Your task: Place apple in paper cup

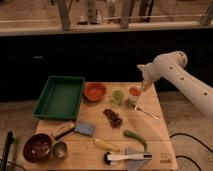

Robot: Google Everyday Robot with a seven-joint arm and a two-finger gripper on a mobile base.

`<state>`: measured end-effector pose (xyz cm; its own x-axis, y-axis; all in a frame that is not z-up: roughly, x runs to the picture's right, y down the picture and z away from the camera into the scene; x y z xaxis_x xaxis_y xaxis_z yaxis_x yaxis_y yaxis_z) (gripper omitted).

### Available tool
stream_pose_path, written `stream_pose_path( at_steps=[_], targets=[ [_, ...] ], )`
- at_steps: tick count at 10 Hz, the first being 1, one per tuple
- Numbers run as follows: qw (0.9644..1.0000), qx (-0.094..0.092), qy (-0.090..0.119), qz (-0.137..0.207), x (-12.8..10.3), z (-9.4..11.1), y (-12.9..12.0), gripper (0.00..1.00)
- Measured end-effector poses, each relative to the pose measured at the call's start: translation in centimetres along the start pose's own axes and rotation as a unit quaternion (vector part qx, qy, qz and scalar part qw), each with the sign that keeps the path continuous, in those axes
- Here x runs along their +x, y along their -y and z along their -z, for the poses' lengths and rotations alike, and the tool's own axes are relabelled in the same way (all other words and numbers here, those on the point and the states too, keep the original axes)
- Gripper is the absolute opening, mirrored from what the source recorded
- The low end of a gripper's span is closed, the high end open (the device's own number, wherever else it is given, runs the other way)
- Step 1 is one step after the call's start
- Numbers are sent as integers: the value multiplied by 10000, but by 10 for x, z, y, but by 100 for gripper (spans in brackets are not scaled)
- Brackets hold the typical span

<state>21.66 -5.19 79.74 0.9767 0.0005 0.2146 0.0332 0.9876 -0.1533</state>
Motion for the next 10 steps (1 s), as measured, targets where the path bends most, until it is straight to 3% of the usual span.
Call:
stream_pose_path(
  at_steps=[10],
  targets=[
    [9999,-91,58,14,0,0,3,80]
  ],
)
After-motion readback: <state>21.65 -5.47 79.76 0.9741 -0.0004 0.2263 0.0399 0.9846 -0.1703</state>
